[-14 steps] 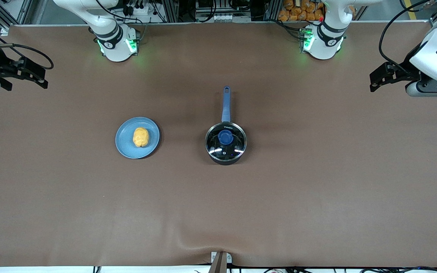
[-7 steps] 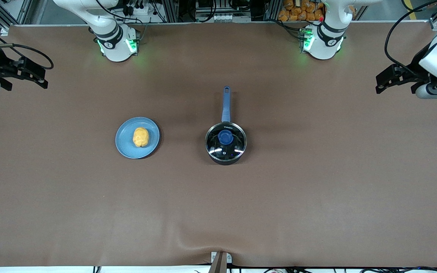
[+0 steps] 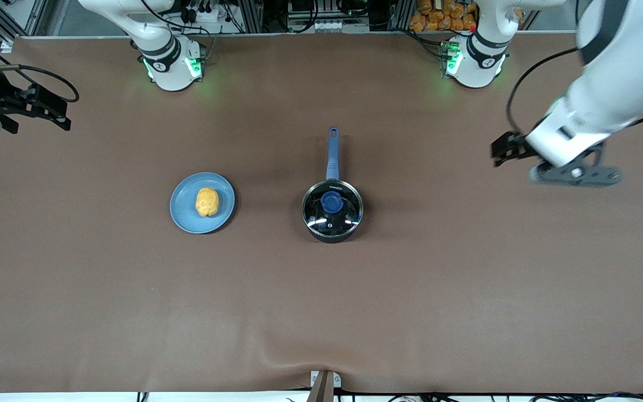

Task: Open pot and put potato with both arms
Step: 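Reach the left gripper over the glass lid's blue knob on the saucepan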

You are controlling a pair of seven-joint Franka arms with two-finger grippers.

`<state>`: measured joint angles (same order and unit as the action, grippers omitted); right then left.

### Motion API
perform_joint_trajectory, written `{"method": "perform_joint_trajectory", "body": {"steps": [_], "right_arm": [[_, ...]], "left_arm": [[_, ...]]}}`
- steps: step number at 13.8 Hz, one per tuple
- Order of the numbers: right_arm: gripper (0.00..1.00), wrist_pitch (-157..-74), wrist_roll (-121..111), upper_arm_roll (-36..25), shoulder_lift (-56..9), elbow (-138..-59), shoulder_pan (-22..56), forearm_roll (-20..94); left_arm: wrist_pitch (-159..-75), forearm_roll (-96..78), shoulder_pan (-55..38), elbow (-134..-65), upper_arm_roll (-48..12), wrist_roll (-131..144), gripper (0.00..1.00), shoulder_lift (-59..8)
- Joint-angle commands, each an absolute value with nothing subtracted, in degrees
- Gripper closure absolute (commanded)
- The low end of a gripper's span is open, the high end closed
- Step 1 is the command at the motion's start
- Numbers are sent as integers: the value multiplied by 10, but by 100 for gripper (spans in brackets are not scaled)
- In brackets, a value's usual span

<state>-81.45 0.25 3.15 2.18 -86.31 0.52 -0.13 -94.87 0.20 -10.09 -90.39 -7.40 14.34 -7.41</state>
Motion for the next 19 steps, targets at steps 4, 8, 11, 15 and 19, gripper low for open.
{"method": "perform_joint_trajectory", "body": {"steps": [4,8,11,15,19], "right_arm": [[0,-805,-6,38,17,-853,-7,8],[0,-805,-6,38,17,-853,-7,8],[0,-805,-6,38,17,-853,-7,8],[0,-805,-6,38,17,-853,-7,8],[0,-805,-6,38,17,-853,-7,8]], "left_arm": [[-1022,-3,-177,-872,-71,280,0,-159],[-1075,-1,-235,-844,-70,415,0,-226],[-1128,-4,-274,-824,-71,502,0,-271],[-1188,2,-326,-824,-69,611,0,-319],[-1236,2,-351,-824,-68,702,0,-353]]}}
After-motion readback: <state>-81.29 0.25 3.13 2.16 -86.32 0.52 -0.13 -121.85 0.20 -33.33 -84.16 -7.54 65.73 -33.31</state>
